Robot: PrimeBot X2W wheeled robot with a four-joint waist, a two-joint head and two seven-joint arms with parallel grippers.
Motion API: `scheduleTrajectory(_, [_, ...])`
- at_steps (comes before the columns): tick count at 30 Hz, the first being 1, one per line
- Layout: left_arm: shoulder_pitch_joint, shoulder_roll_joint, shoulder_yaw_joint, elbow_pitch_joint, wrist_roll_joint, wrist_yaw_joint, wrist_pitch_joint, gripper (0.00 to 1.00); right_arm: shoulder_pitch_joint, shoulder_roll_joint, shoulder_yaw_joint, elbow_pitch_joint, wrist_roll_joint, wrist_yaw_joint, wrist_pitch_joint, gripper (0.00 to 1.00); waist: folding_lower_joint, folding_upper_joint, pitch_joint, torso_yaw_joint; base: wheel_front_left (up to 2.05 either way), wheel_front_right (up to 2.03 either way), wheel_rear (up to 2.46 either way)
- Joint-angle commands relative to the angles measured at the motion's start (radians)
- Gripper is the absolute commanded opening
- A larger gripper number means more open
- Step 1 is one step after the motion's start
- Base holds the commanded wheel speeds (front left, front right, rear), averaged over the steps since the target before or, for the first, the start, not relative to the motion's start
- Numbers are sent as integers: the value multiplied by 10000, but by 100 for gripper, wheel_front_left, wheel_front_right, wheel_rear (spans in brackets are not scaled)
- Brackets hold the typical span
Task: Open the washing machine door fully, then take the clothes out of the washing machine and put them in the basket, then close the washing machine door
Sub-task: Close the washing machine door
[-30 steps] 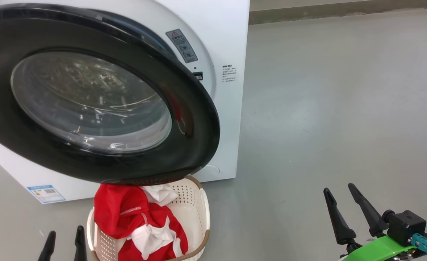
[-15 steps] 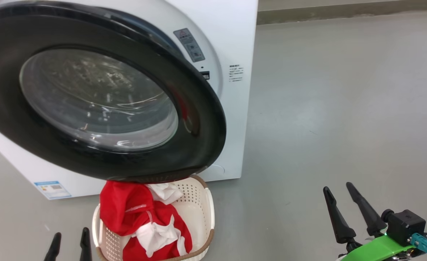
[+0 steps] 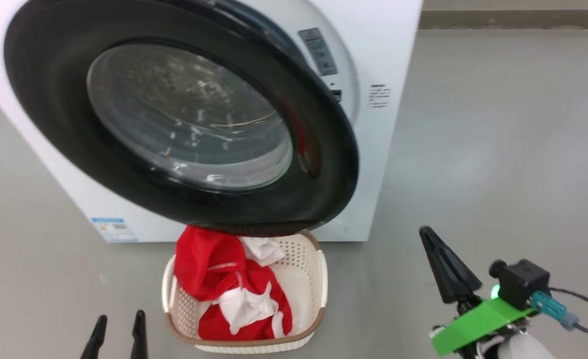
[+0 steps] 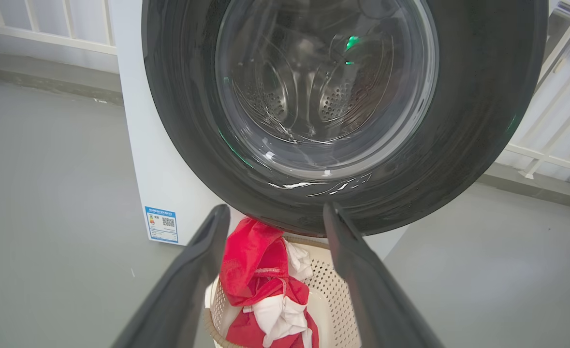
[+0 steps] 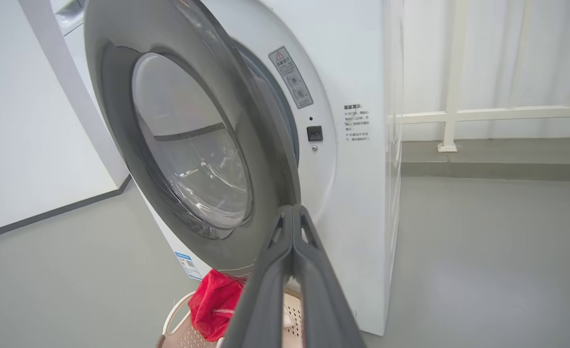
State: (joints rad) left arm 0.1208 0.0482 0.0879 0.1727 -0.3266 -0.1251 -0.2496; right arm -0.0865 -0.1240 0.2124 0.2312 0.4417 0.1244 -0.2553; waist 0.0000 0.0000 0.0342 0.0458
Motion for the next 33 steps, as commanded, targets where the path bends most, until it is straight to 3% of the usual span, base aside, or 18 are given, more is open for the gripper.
scheduleTrajectory(1, [-470,30,205,-302,-41,-56,-122,100,-576,-48,369,-136,109,63,-65,0,0,0,345,462,0,0,0])
scheduleTrajectory(19, [-1657,21,-390,-440,-673,-56,-122,100,-3355,-312,1213,1102,219,63,-65,0,0,0,2034,1631,0,0,0])
scheduleTrajectory(33, [-2391,21,-775,-567,-957,-56,-122,100,-4549,-500,1020,1436,267,63,-65,0,0,0,3059,2062,0,0,0])
